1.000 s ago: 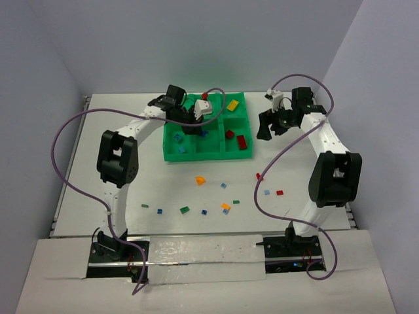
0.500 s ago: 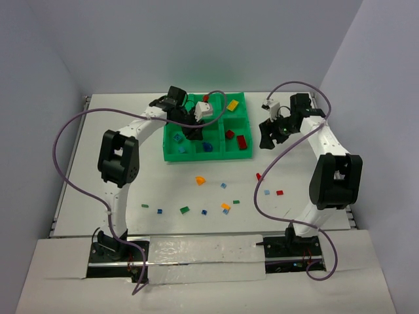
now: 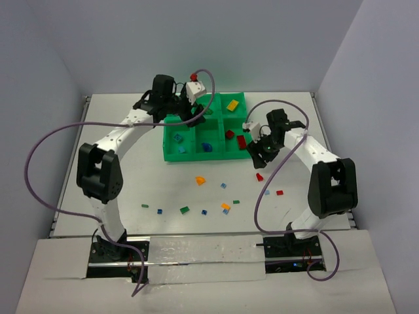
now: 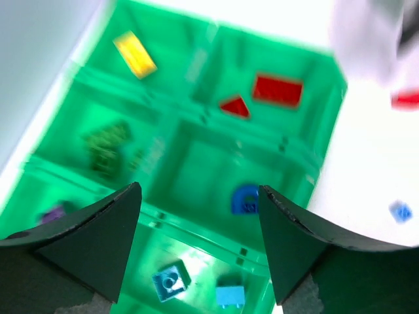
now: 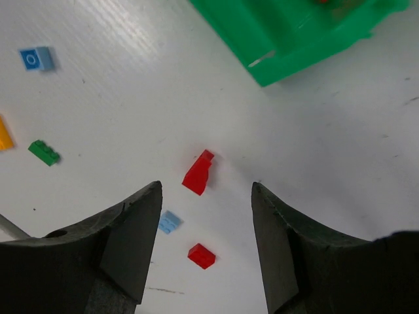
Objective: Sort the legos into containers by color
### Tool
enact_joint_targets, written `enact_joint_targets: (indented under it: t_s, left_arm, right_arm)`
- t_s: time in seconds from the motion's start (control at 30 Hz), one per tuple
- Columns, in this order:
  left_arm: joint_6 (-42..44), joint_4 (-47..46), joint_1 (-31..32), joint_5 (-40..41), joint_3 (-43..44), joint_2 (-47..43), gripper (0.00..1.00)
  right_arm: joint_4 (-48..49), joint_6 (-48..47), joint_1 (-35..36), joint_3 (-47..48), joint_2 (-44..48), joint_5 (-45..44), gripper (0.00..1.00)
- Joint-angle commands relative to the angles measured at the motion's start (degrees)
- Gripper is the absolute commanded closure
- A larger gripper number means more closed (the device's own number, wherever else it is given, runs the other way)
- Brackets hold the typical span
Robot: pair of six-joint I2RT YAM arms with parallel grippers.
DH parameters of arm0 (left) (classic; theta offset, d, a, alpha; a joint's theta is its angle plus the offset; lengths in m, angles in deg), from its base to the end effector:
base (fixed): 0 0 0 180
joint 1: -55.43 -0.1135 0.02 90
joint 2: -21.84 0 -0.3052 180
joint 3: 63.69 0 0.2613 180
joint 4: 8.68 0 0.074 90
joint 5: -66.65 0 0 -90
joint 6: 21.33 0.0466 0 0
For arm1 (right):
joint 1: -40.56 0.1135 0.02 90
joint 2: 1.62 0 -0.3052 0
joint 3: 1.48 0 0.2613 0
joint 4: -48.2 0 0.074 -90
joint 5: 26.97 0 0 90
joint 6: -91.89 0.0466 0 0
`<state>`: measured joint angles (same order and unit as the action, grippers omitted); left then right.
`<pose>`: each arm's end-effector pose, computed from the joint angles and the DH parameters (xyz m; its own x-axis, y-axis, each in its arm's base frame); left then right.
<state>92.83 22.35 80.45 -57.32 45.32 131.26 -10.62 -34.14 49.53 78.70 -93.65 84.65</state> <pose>0.4229 -0.2261 0.3407 -0.1109 0.4263 -0.8977 0.9076 0.4114 0.0833 0.3187 0.0677 0.2541 -0.5977 -0.6479 -0.4722 -0.7629 0.6407 0.0865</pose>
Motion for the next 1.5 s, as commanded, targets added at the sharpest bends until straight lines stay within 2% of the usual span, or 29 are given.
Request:
enact_joint_targets:
  t_s: [0.0, 0.4, 0.8, 0.93, 1.1, 1.3, 1.47]
  left_arm:
    - [-8.2, -10.7, -0.6, 4.0, -2.3, -6.2, 0.18]
    - [-7.5, -11.0, -0.8, 8.2, -8.9, -12.6, 0.18]
    - [-5.0, -10.5, -0.8, 10.0, -11.9, -15.3, 0.17]
    - [-4.4, -10.9, -0.9, 10.2, -13.4, -16.0, 0.17]
    - [-3.8, -11.0, -1.2, 9.9, -14.2, -16.5, 0.17]
    - [-3.2, -11.3, -1.9, 9.6, -14.8, -17.4, 0.17]
    - [-4.0, -12.0, -2.4, 10.4, -15.4, -18.1, 0.17]
  right_arm:
    - [-0.3, 4.5, 3.8, -2.9, 2.1, -5.3, 0.37]
    - [3.1, 14.7, 6.8, -2.8, -4.3, -15.9, 0.42]
    - [4.3, 19.1, 6.9, -2.4, -9.4, -16.0, 0.54]
    - [5.4, 19.5, 7.4, -3.9, -9.2, -15.9, 0.63]
    - [5.1, 18.1, 8.4, -4.4, -7.2, -13.7, 0.79]
    - [4.9, 12.9, 8.3, -3.3, 2.5, -4.0, 0.88]
    - [8.1, 15.6, 8.3, 9.5, 0.4, -0.8, 0.89]
